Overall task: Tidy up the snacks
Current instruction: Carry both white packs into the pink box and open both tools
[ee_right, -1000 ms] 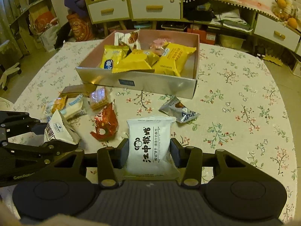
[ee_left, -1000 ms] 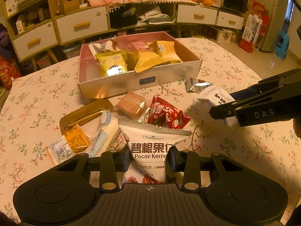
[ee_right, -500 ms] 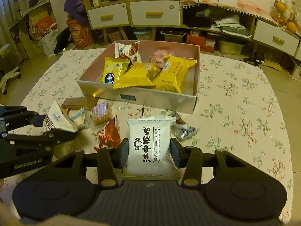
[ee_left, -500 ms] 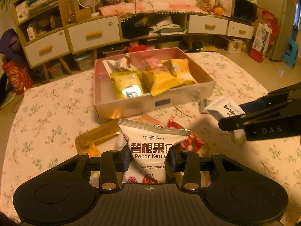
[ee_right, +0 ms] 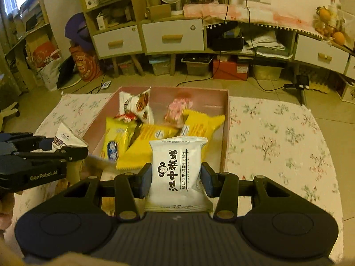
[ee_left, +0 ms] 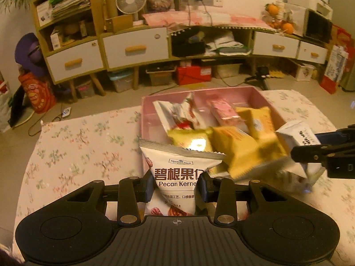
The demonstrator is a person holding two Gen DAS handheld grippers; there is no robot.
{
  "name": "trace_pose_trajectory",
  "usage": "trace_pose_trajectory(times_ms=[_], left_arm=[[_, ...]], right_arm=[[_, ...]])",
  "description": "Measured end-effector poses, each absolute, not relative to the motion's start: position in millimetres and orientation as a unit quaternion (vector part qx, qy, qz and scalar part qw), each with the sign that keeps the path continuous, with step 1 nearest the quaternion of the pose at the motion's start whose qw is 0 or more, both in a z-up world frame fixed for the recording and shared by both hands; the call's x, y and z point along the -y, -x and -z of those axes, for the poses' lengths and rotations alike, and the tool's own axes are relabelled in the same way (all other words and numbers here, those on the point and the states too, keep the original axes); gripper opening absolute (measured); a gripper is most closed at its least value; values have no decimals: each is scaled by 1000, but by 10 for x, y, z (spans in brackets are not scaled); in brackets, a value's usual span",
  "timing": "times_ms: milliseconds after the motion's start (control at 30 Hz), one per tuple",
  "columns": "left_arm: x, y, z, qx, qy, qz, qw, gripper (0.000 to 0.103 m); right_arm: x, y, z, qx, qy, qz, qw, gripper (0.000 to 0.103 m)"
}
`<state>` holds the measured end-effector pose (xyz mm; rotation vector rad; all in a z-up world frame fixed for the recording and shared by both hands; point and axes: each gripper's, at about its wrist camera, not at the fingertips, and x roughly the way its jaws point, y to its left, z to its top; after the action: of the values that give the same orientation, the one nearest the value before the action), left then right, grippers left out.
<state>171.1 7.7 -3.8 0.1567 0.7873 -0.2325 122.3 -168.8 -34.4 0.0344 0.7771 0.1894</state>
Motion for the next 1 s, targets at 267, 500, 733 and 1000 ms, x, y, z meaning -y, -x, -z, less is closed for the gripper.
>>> trace_pose_trajectory(times_ms=[267, 500, 733, 1000], left_arm=[[-51, -2037, 140, -384, -80, 81, 916, 36], [-6, -2192, 195, -389, -81, 72, 915, 36], [-4, -2256, 223, -399, -76, 71, 911, 38], [15, -2284, 218, -405, -81, 68, 908, 38]], right_arm=[[1626, -1518, 375, -374, -29, -88, 923, 43], [1604, -1677, 383, -376, -47, -81, 922, 43], [1564, -1728, 398, -377, -47, -71, 922, 43], [1542, -1746, 389, -374, -54, -71, 923, 43]])
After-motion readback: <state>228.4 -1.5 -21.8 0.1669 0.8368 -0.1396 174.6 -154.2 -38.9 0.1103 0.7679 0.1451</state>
